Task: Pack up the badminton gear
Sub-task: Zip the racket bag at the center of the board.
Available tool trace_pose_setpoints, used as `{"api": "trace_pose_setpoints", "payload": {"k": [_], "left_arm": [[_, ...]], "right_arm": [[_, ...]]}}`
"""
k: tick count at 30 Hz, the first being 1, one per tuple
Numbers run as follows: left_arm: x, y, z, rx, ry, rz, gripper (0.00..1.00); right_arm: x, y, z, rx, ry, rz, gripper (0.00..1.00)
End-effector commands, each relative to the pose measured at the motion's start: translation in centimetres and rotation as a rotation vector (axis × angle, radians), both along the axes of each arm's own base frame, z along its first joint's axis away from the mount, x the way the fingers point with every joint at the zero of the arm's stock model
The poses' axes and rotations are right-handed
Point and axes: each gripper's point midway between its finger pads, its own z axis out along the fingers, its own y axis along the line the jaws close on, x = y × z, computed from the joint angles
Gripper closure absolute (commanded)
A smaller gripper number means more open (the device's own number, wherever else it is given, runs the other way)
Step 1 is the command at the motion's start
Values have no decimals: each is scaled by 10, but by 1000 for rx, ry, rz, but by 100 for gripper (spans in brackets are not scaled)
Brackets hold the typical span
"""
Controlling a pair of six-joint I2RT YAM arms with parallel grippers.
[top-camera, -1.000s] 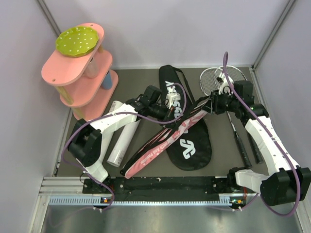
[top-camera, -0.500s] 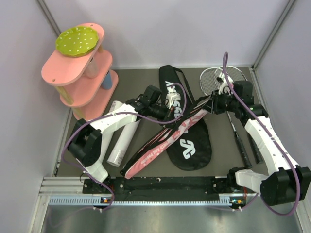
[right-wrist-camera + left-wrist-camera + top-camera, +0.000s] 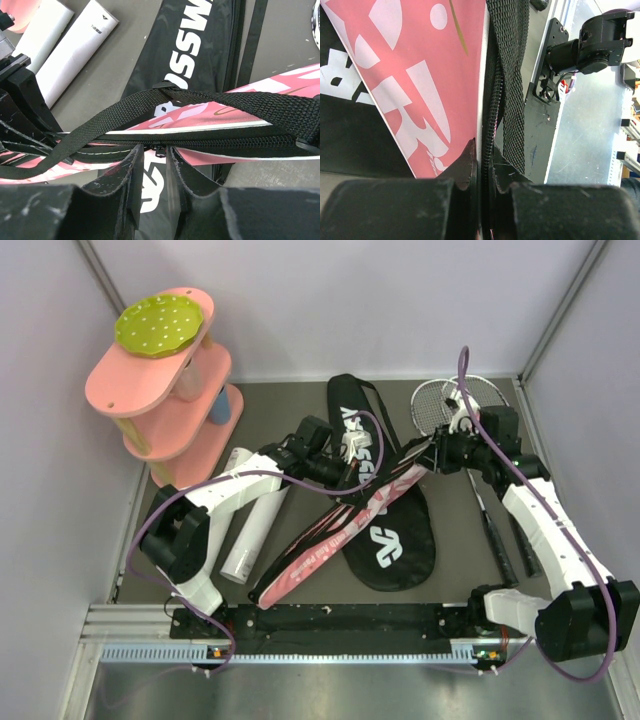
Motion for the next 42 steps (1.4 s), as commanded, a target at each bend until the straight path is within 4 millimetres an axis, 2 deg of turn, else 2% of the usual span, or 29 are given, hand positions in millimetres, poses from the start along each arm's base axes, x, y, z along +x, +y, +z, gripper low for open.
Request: {"api": "trace_pose_setpoints", "payload": {"k": [1,4,5,7,16,24,30,33,36,40,42], "left_arm": [[-7,-13,32,-95,-27,-67,100],[-6,-14,32,-93,-27,-66,100],[-6,-14,33,-94,-27,-67,100],[-6,-14,32,-92,-25,-65,100],[-1,-17,31,-85,-23,-48,100],[-4,-17,34,-90,-25,-54,100],[-5,-18,34,-89,-22,-57,100],[-5,-19,34,-90,-23,-58,100],[-5,-19,35,-90,-24,-57,100],[-5,-19,36,-93,-23,-57,100],[-4,-20,36,-89,-24,-53,100]], "right_arm": [[8,4,10,20,-52,8,79],[9,7,12,36,-48,10,89],[10,7,12,39,-45,9,95],[9,9,14,56,-36,8,100],[-1,20,24,151,-11,23,100],[8,13,14,100,-32,-29,100],[9,18,14,117,-33,-13,88],[9,19,15,122,-39,-6,87],[10,21,16,125,-43,-1,88],[10,25,14,119,-38,6,100],[9,28,13,109,-42,13,100]]}}
